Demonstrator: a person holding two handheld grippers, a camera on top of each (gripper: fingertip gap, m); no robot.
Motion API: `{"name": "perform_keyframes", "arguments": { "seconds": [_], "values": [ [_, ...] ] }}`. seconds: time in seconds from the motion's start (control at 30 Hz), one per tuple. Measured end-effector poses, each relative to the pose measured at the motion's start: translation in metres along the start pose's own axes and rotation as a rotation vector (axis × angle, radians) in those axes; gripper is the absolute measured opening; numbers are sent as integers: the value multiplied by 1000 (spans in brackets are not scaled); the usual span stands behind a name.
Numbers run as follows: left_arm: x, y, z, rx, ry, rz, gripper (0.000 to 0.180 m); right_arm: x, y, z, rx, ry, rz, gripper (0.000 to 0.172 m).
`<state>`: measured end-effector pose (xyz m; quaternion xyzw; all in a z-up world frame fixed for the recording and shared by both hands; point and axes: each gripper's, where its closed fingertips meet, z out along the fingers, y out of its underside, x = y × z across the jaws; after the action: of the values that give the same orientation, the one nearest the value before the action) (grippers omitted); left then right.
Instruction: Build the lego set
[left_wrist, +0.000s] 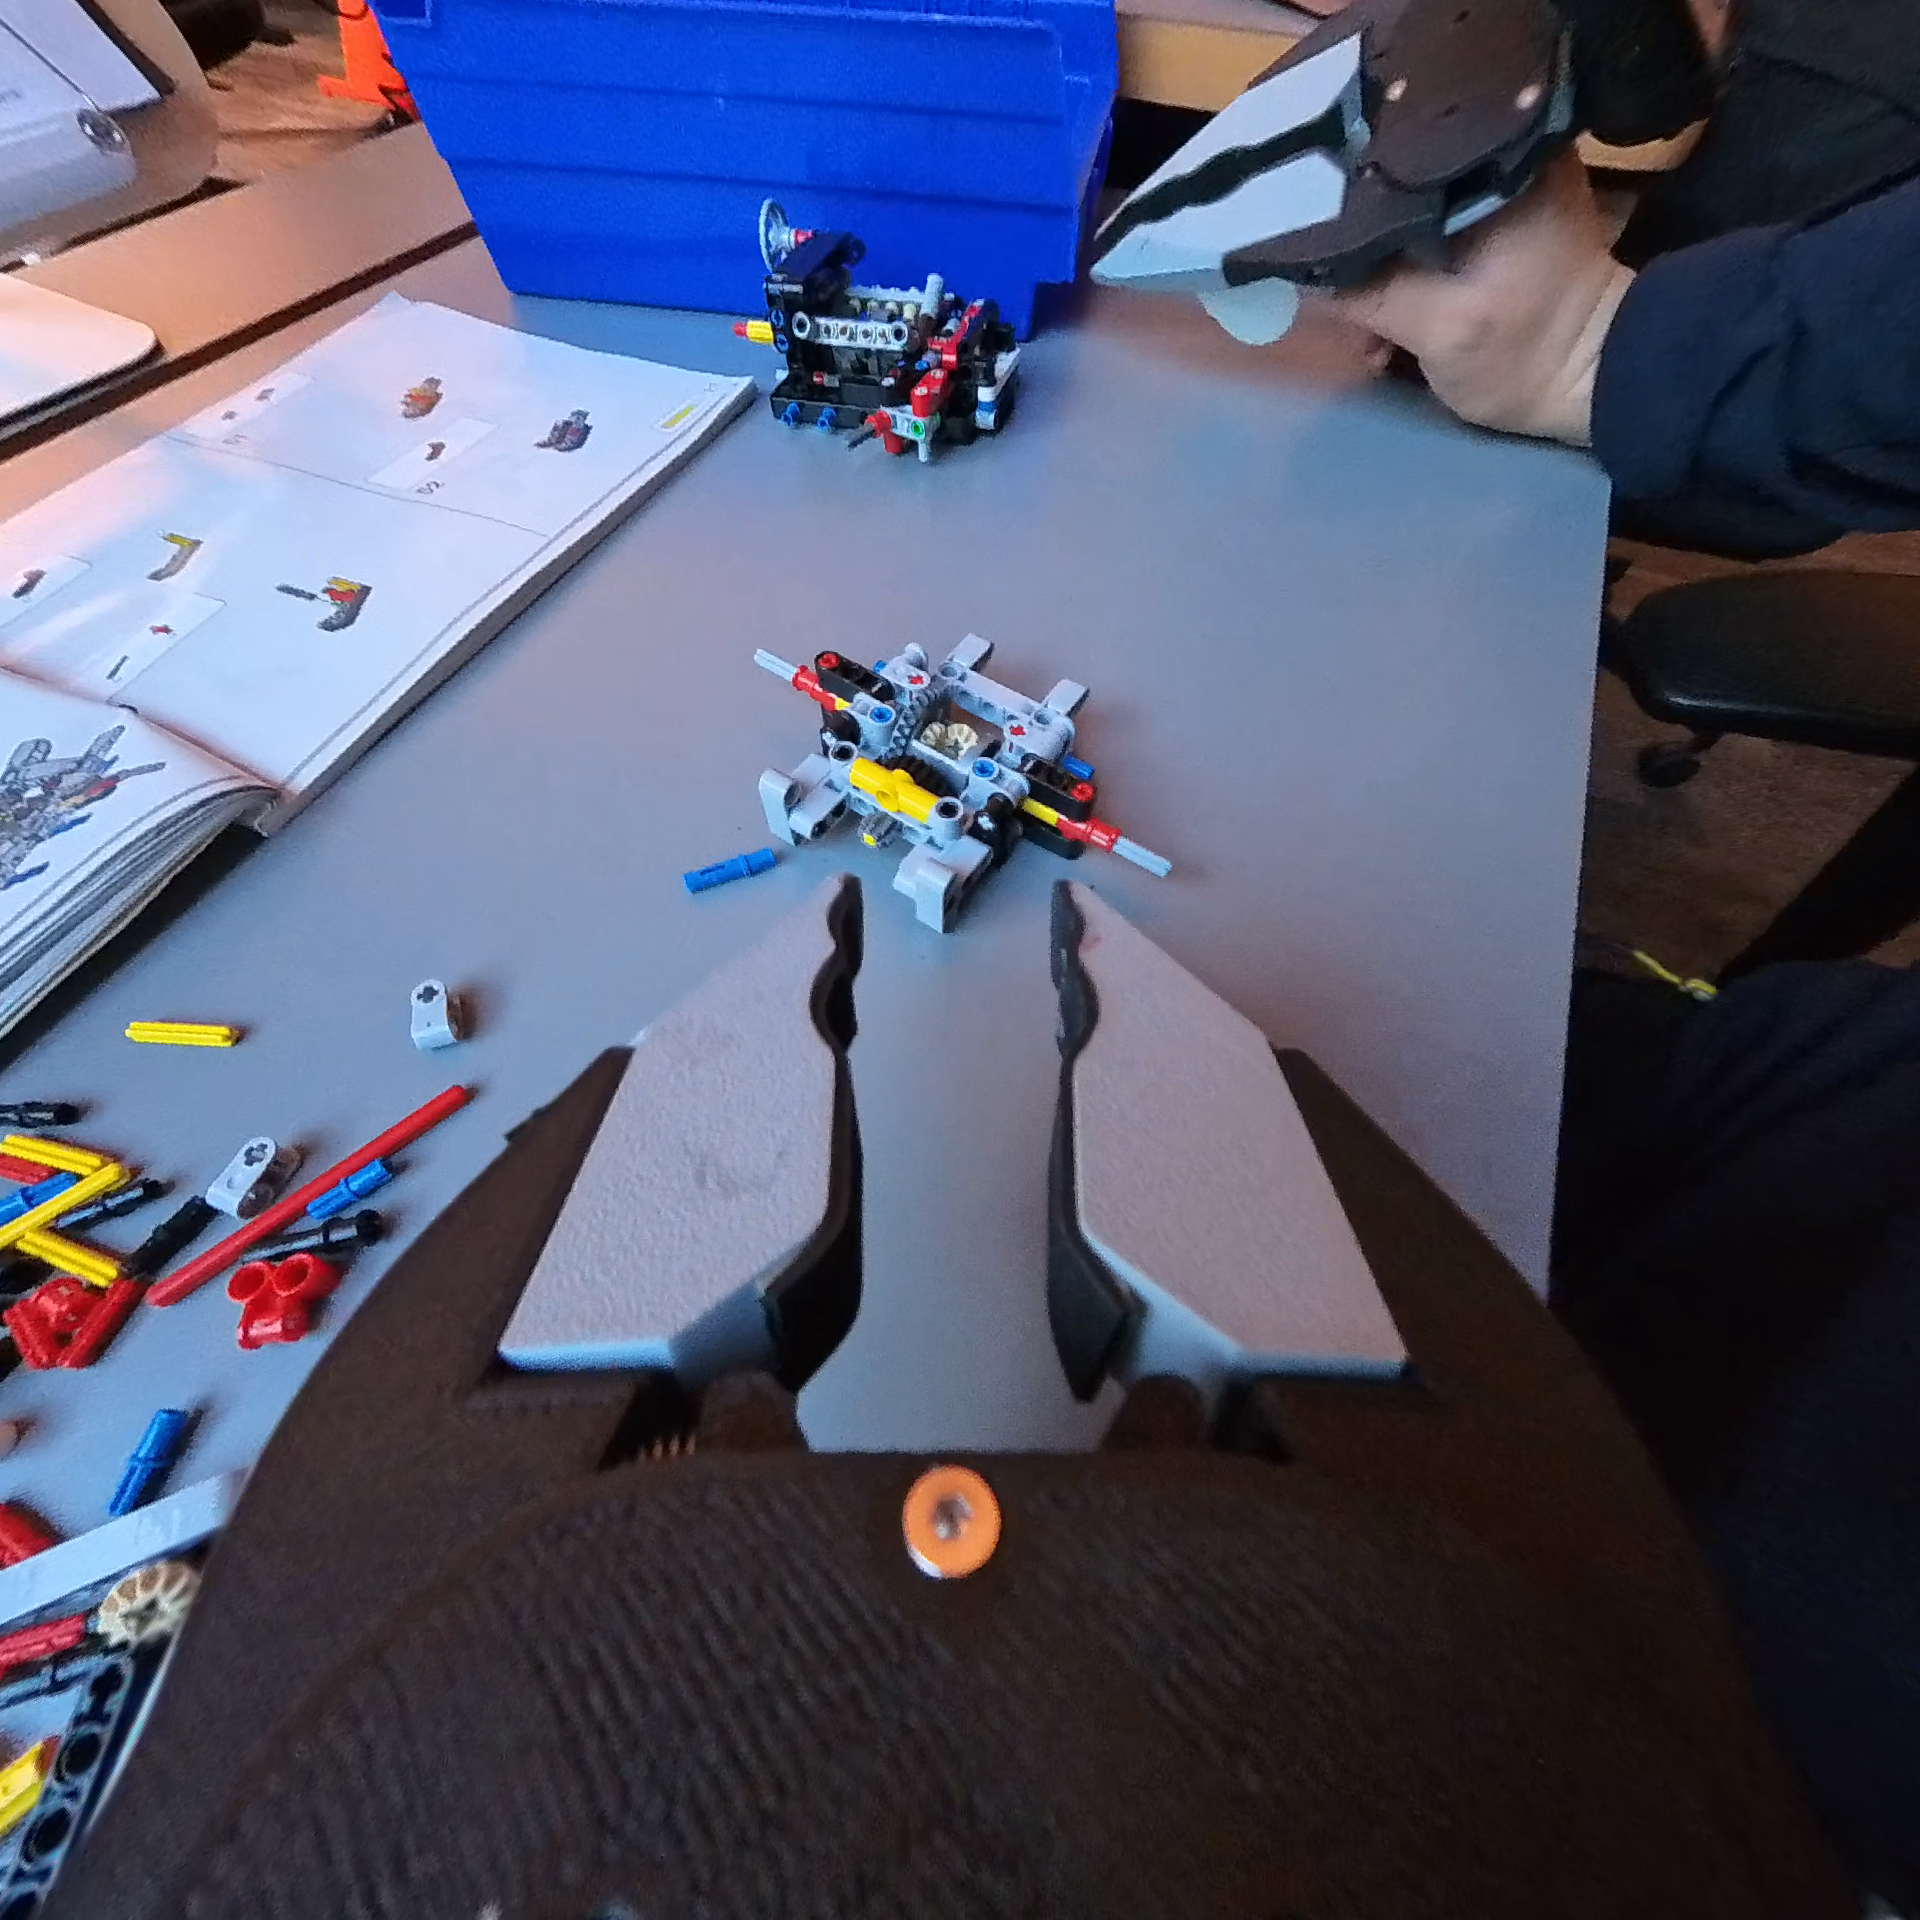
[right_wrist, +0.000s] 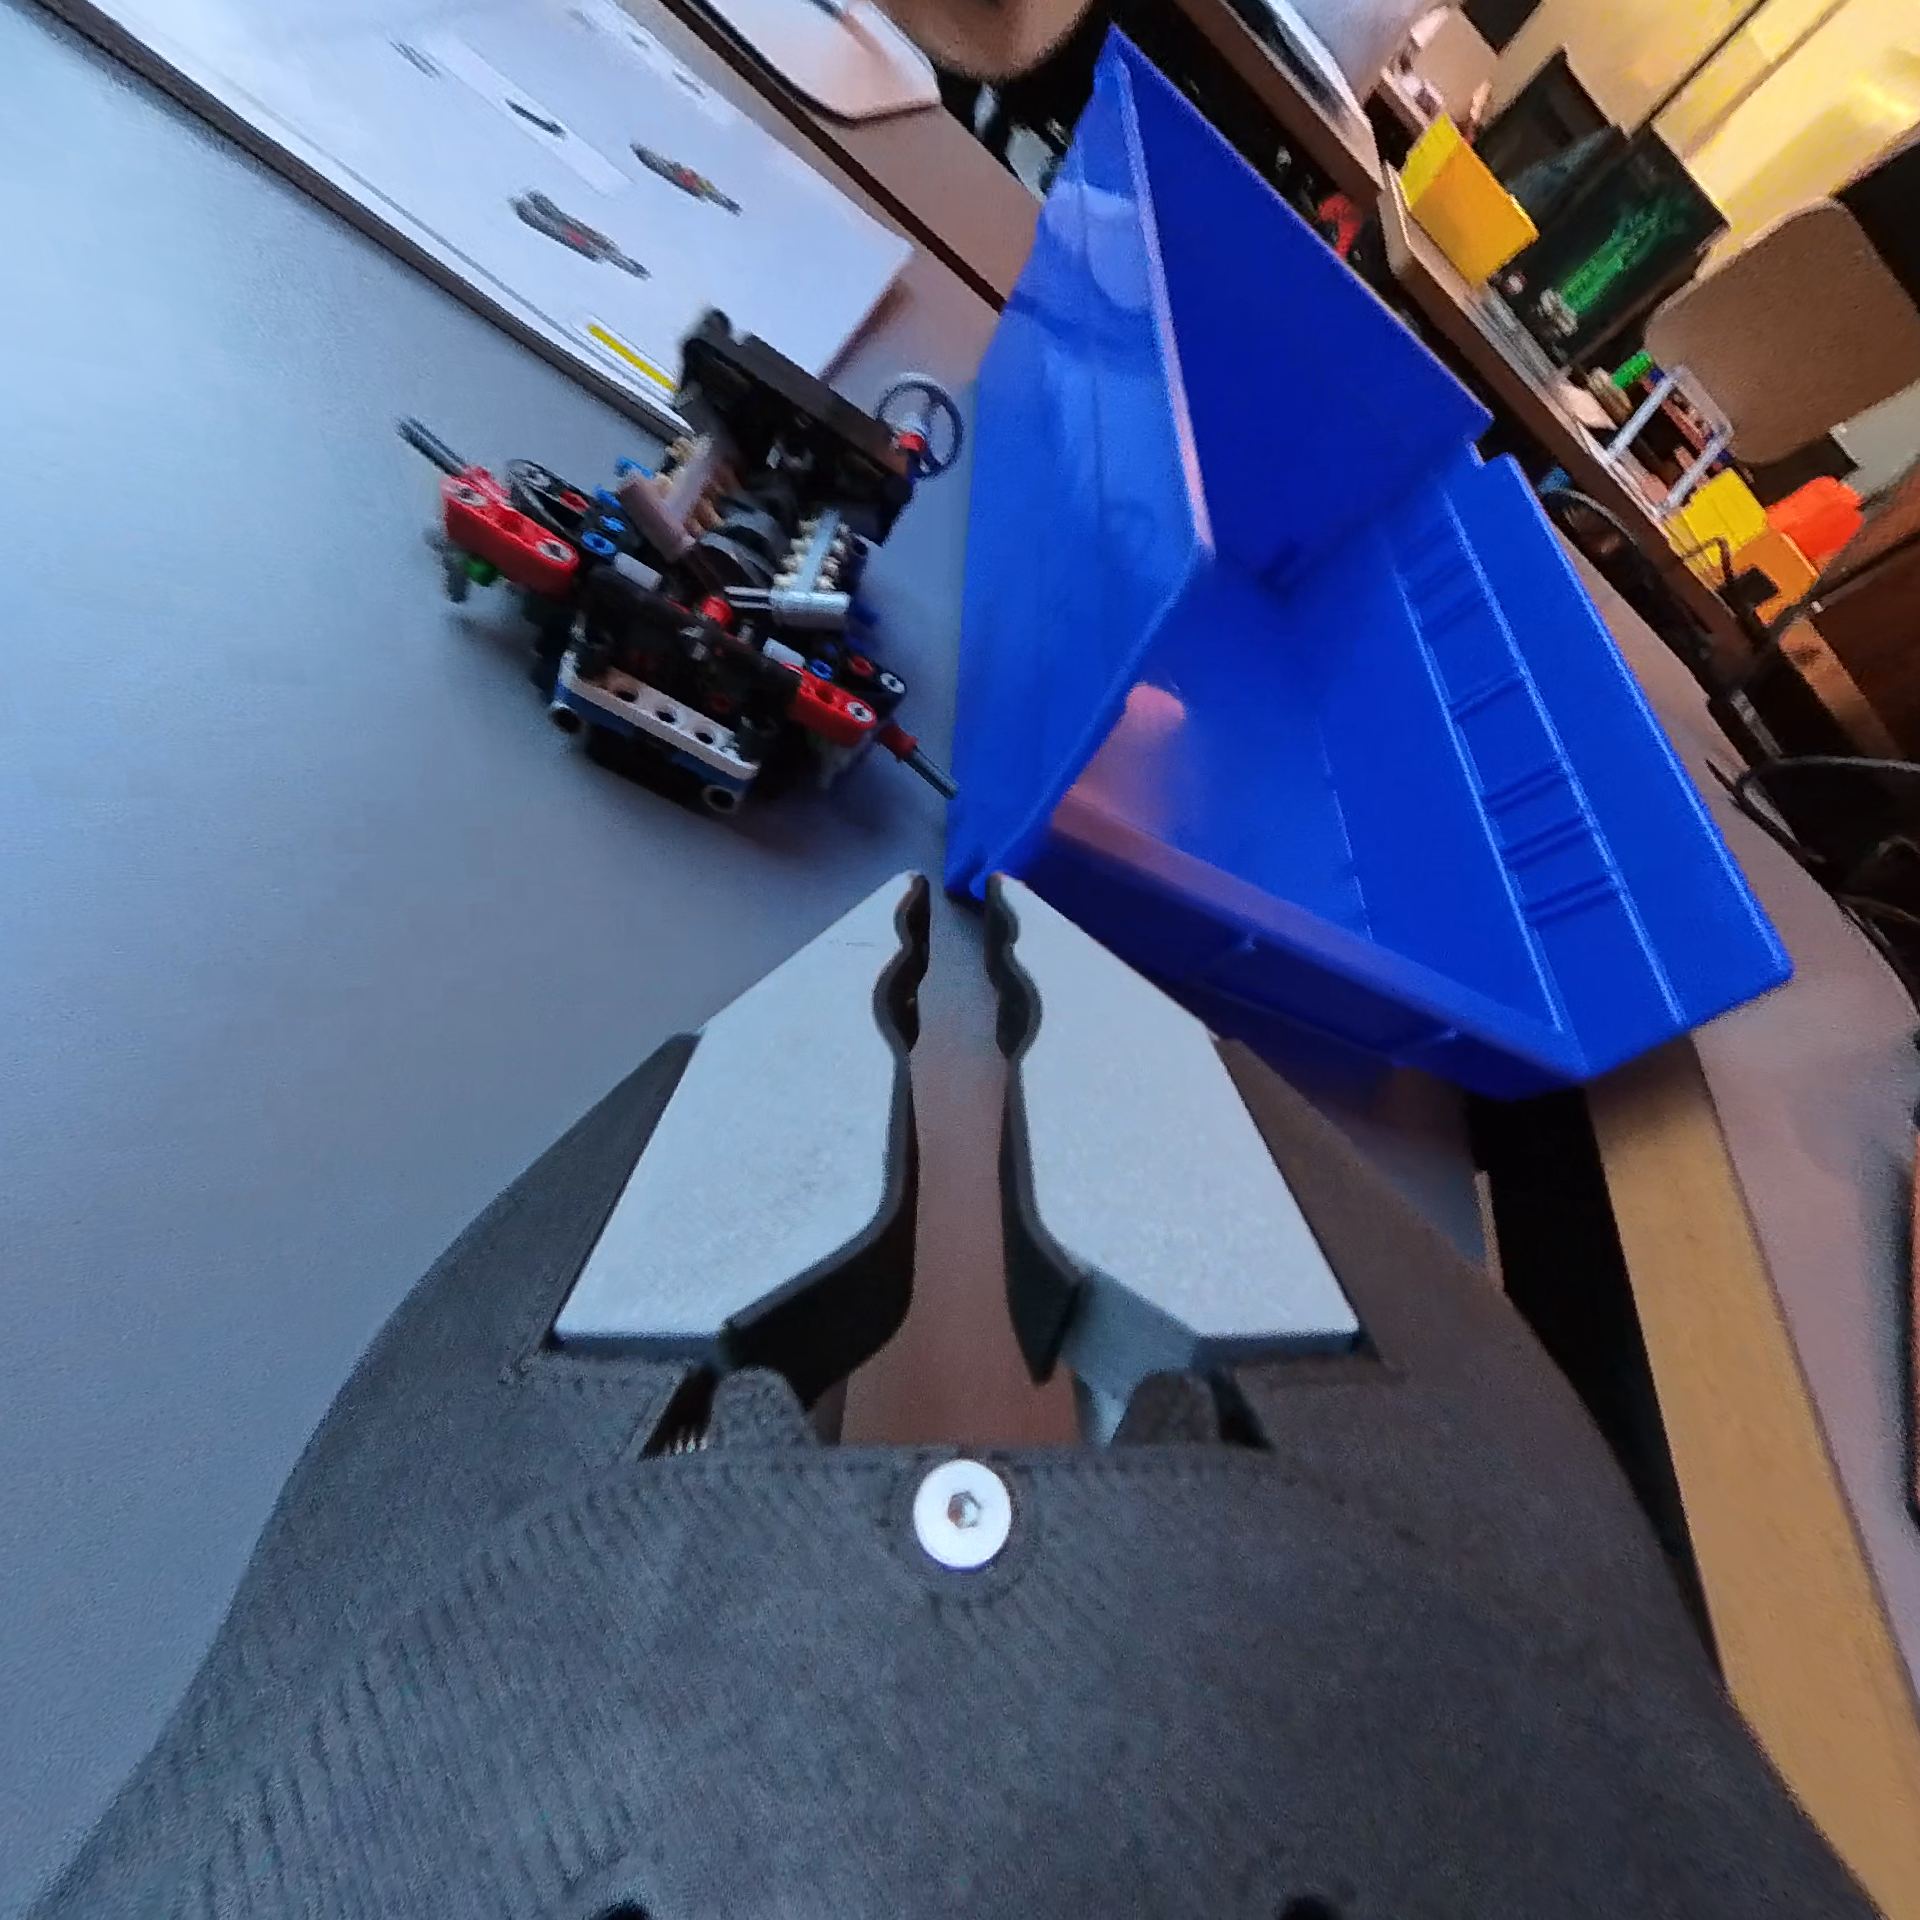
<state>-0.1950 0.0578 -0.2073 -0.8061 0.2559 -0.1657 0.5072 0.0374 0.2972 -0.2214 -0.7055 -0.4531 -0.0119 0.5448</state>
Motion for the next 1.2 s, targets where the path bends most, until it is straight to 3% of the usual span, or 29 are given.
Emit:
{"name": "perform_keyframes", "arguments": {
  "seconds": [0.63,0.87,1.03,1.2],
  "values": [
    [-5,-4,5,-13,-208,266,32,-45,-29,-31,210,-320,13,18],
    [12,-21,-17,97,-253,184,28,-58,-38,-45,266,-408,41,25],
    [28,-31,-13,89,-263,268,25,-62,-53,-52,319,-443,123,23],
    [35,-1,2,-3,-181,217,21,-73,-83,-45,367,-458,275,21]
  ]
}}
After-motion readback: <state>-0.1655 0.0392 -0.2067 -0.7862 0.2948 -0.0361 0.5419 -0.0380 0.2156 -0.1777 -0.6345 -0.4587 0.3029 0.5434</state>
